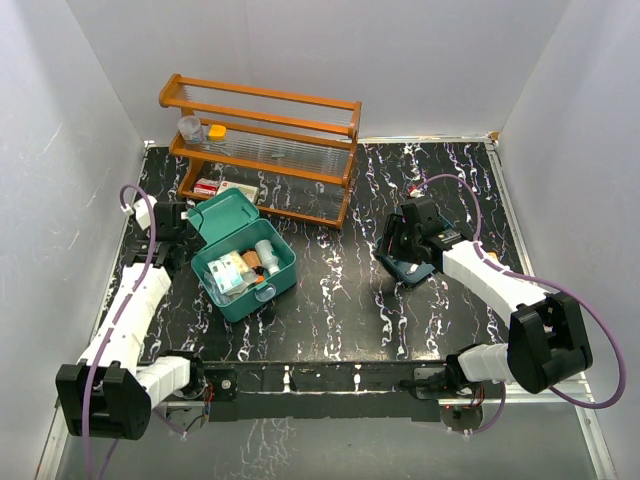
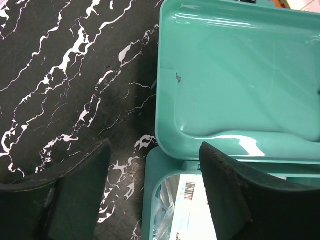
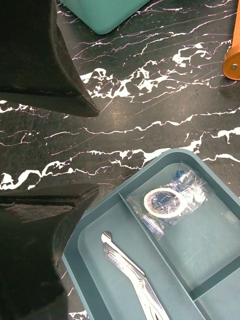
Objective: Organize the medicine kit
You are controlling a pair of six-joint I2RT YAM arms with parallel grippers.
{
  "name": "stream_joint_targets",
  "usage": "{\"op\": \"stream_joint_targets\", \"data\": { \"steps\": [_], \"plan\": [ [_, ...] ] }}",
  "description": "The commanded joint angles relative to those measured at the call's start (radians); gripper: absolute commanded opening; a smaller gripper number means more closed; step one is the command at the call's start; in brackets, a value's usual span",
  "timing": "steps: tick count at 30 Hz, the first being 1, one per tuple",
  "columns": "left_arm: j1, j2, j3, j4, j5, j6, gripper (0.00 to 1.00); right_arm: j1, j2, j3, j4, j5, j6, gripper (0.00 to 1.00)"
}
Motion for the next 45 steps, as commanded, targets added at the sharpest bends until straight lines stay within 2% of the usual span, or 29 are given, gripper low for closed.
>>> {"op": "stream_joint_targets", "data": {
  "steps": [1,8,16,25,30,39,45],
  "plan": [
    [0.014,0.035,0.002,0.007,-0.032,0.009,0.68,-0.004,-0.017,-0.015,0.05,-0.009,0.002,0.54],
    [0.016,0.049,0.006,-0.008,0.087,0.049,0.6,-0.006,-0.015,-0.01,0.044,0.0,0.005,0.53],
    [0.016,0.009,-0.034,-0.038,0.187,0.097,0.59,-0.006,-0.034,-0.005,0.029,0.06,0.015,0.53],
    [0.016,0.009,-0.018,-0.054,0.461,0.16,0.58,-0.007,-0.043,0.022,-0.042,0.342,0.094,0.51],
    [0.016,0.023,-0.002,-0.063,0.539,0.196,0.58,-0.041,-0.023,0.033,-0.051,0.455,0.138,0.46],
    [0.016,0.026,-0.02,-0.062,0.676,0.172,0.59,-0.153,0.136,0.11,-0.038,0.451,0.189,0.38],
    [0.016,-0.008,-0.039,-0.07,0.674,0.097,0.62,-0.162,0.229,0.134,0.027,0.348,0.147,0.34]
  ]
}}
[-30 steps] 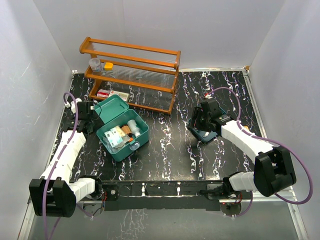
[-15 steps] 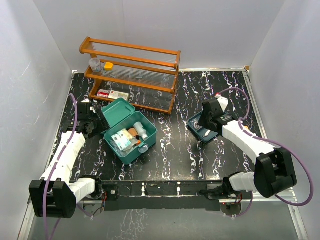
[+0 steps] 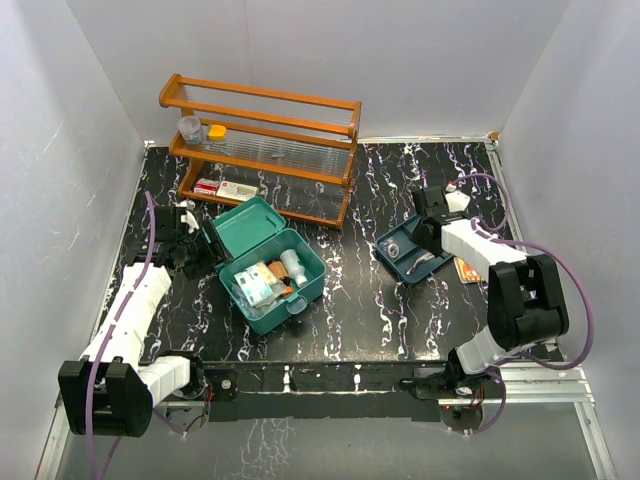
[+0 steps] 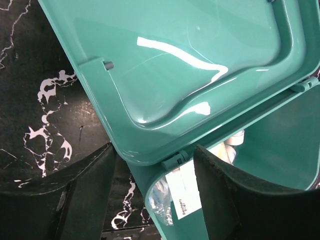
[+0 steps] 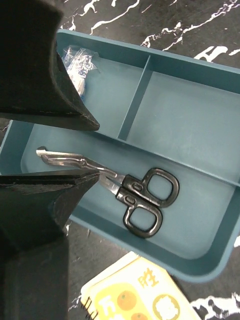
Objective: Organize the medicine kit
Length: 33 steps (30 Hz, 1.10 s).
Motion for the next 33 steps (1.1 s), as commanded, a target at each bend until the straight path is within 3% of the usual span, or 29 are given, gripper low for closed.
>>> {"op": "stream_joint_targets", "data": {
  "steps": [1,11,21,33],
  "plan": [
    [-0.002,-0.045,-0.024,-0.028,0.07,-0.071,0.62,-0.003,0.028,0.039,0.094,-0.072,-0.03,0.34],
    [-0.002,-0.086,-0.07,-0.041,0.047,-0.175,0.61,-0.005,0.084,0.02,0.116,-0.088,-0.009,0.35],
    [-0.002,-0.103,-0.041,-0.064,0.022,-0.159,0.61,-0.005,0.119,-0.001,0.125,-0.065,0.017,0.31],
    [-0.003,-0.058,0.11,-0.052,0.088,-0.026,0.69,-0.005,0.116,-0.014,0.133,-0.058,0.01,0.15]
  ]
}}
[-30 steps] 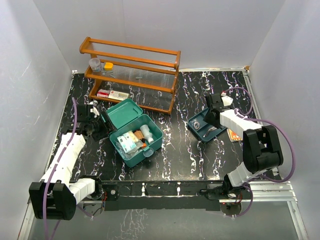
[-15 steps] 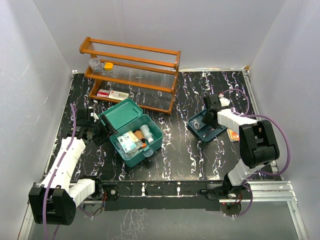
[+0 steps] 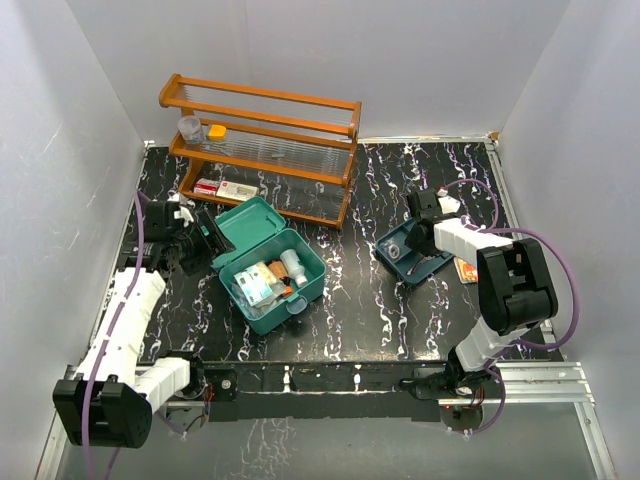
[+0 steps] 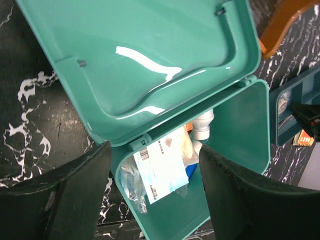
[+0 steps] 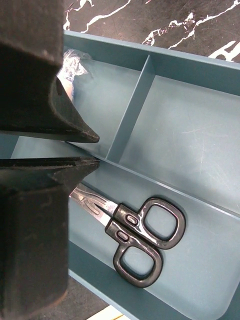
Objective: Organize the medicine kit
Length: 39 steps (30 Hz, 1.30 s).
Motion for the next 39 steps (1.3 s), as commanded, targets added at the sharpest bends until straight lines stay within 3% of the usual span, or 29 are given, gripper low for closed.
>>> {"op": "stream_joint_targets", "data": {
  "steps": [1,5,15,22,39],
  "plan": [
    [-0.002,0.01,0.059,0.011,0.078,0.099,0.71,-0.005,-0.007,-0.009,0.036,0.028,-0.002,0.14],
    [-0.002,0.044,0.066,0.074,0.163,0.173,0.76,-0.005,-0.014,-0.009,0.025,0.031,-0.005,0.0],
    [-0.002,0.141,0.067,0.141,0.234,0.245,0.82,-0.004,-0.116,-0.039,-0.038,0.05,-0.003,0.0],
    [-0.003,0.182,0.045,0.148,0.265,0.231,0.79,-0.004,-0.184,-0.051,-0.08,0.015,-0.024,0.0],
    [-0.029,0.082,-0.037,0.04,0.23,0.161,0.75,-0.003,-0.283,-0.049,-0.171,0.006,-0.093,0.0]
  ]
}}
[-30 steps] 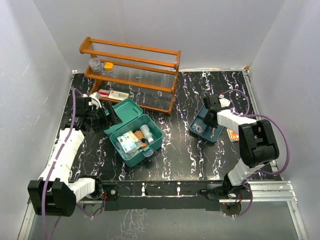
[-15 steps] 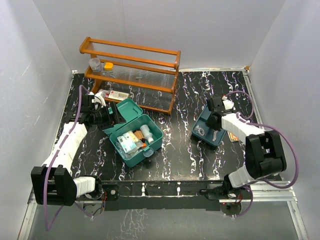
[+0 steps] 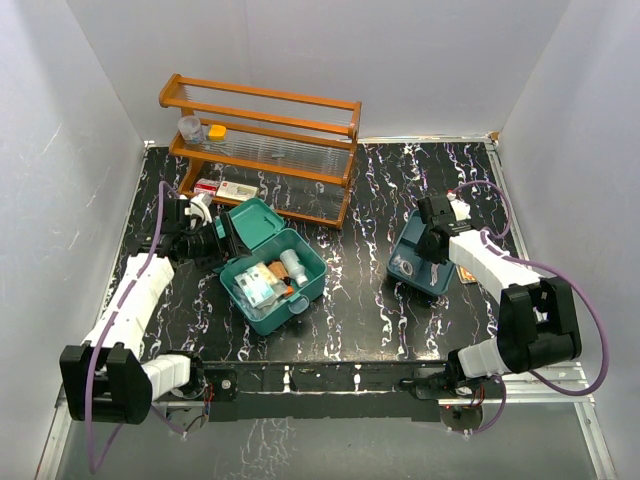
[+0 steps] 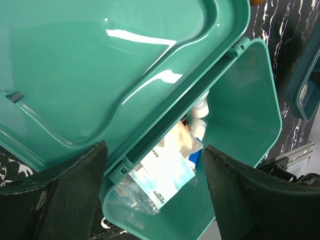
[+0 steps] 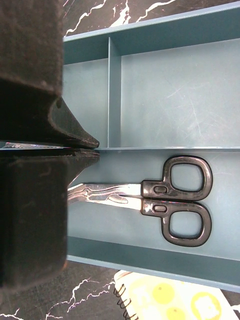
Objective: Organize the medicine kit
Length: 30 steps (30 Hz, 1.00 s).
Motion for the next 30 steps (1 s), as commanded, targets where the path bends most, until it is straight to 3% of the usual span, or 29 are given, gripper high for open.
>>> {"op": "stream_joint_targets", "data": {
  "steps": [1,18,30],
  "plan": [
    [-0.018,-0.064,-0.026,-0.064,0.017,-0.046,0.75,-0.002,-0.051,0.006,0.012,0.034,-0.028,0.0],
    [-0.112,-0.099,-0.077,0.018,0.174,-0.169,0.72,0.025,-0.036,0.043,-0.018,0.097,-0.078,0.0],
    [-0.23,-0.061,-0.086,0.137,0.116,-0.248,0.72,0.072,-0.098,0.187,-0.168,0.084,-0.104,0.0]
  ]
}}
